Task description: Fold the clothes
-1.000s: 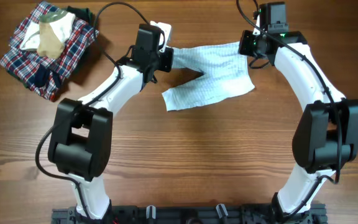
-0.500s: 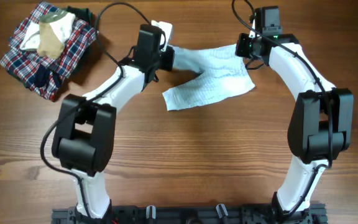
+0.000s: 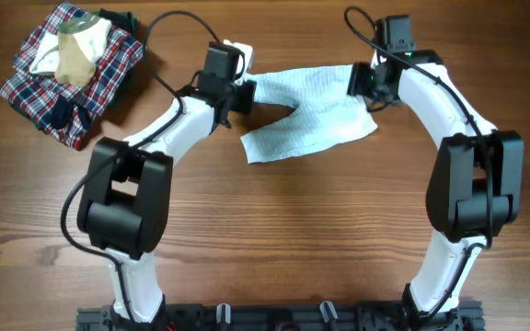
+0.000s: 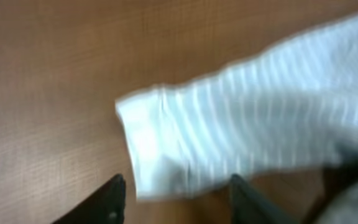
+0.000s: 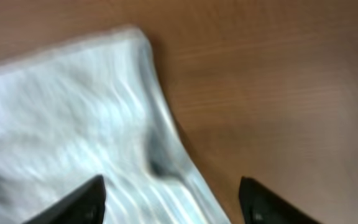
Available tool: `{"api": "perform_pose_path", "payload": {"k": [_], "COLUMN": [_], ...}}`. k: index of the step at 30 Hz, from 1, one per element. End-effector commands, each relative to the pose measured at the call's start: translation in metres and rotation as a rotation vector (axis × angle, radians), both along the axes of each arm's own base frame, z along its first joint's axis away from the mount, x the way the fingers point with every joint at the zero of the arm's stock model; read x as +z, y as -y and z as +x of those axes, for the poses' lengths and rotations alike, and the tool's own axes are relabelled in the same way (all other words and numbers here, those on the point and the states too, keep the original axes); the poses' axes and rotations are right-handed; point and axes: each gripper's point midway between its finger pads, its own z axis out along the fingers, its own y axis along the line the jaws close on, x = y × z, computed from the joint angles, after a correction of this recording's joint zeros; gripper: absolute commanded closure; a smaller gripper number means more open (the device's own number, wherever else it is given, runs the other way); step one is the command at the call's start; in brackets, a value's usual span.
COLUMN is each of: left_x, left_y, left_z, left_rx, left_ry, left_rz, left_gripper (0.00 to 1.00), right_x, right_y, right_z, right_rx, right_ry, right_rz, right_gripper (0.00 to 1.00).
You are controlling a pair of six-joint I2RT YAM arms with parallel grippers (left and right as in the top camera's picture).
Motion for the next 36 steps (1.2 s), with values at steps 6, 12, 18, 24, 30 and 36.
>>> {"api": "perform_pose_path", "payload": {"k": [6, 12, 18, 24, 30, 36], "left_x": [0.056, 0.029, 0.015, -0.003, -0.026, -0.031], "left_y": [-0.002, 0.01, 0.006, 0.003, 0.003, 0.005], "left_z": [-0.07, -0.104, -0.136, -0.144, -0.146, -0.145], "left_rx": [0.101, 0.116, 0.218, 0.283, 0.311, 0.308], "left_ry": [-0.172, -0.39, -0.567, -0.639, -0.689, -0.697], "left_rz": [-0.037, -0.122, -0.143, -0.13, -0.117, -0.119], "left_gripper": [0.35, 0.37, 0.38, 0.39, 0.41, 0.43], "right_x": [0.026, 0.02, 0.019, 0.012, 0.012, 0.002], "right_y": [0.014, 0.007, 0.011, 0.0, -0.001, -0.002], "right_z": [-0.052, -0.058, -0.058, -0.055, -0.056, -0.063], "right_rx": [0.014, 0.168, 0.212, 0.323, 0.348, 0.368], "right_ry": [-0.148, -0.173, -0.176, -0.164, -0.164, -0.184], "right_rz": [-0.061, -0.061, -0.075, 0.04, 0.042, 0.043], "right_gripper": [0.1, 0.11, 0.1, 0.11, 0.15, 0.19]}}
